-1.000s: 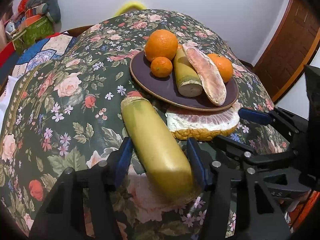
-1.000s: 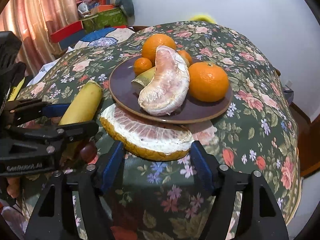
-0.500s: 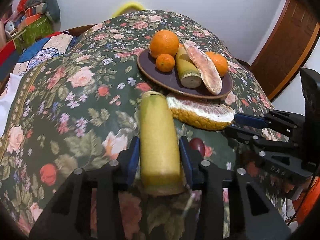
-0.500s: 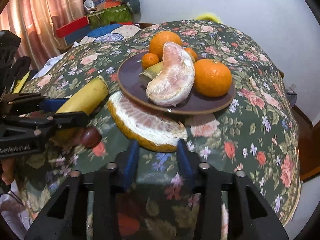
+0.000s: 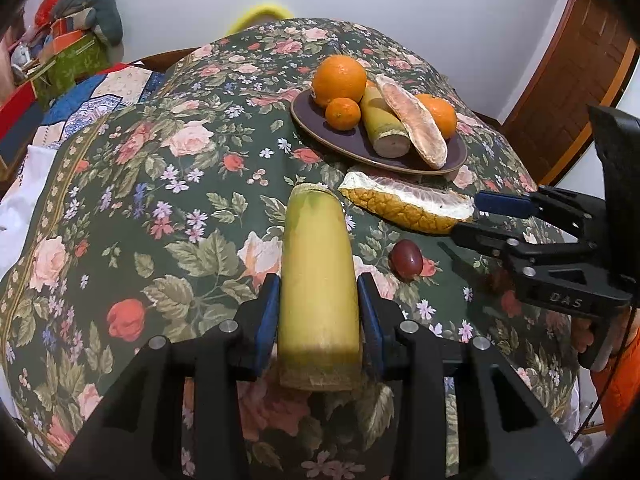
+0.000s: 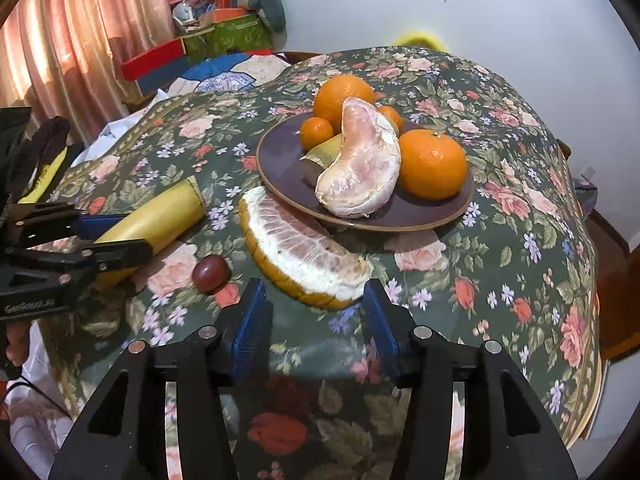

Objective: Organize fruits
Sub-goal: 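Close the left gripper on the cylinder while the right gripper grasps and lifts the pomelo wedge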

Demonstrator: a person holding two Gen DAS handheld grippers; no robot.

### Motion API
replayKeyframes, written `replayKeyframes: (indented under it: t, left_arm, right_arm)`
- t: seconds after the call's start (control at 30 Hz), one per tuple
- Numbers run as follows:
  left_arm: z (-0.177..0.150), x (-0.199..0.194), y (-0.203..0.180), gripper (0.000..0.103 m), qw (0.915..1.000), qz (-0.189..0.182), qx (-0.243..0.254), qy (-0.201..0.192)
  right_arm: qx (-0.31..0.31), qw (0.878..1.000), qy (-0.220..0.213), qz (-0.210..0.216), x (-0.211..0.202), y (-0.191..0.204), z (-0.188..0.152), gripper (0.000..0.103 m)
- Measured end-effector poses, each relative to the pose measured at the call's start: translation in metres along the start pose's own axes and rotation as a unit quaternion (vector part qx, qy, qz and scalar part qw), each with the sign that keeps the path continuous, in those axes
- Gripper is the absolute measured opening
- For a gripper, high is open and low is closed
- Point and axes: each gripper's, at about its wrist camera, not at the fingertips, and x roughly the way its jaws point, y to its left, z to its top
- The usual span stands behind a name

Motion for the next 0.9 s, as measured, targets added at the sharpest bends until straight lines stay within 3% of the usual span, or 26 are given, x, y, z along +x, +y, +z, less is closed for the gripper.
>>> replayKeyframes:
  t: [0.27,0.47,0.63,0.77,0.9]
  left_arm:
    - [0.009,0.013,0.002,0.039,1.0000,-0.006,-0.003,-0.001]
    - [0.014,0.018,0.002,0.039,1.0000,-0.002,-0.003,-0.003]
    - [0.017,0.022,0.002,0.039,1.0000,0.000,-0.007,-0.004]
    - [0.018,0.022,0.002,0.039,0.9999,0.000,-0.011,-0.006]
    - [0.019,0.022,0.003,0.039,0.9998,-0.001,-0.017,-0.005]
  right_arm:
    - [-0.020,1.000,0.001,0.001,0.016,0.004,0.011,0.062]
    - [-0.053,0.999,0.005,-0.003,0.026,0.012,0.014,0.063]
    - [-0.066,0.998,-0.002,-0.009,0.025,0.014,0.014,0.058]
    - [-0.086,0.996,-0.008,-0.018,0.018,0.022,0.010,0.047]
    - [-0.083,0.996,-0.008,-0.020,0.013,0.018,0.003,0.046]
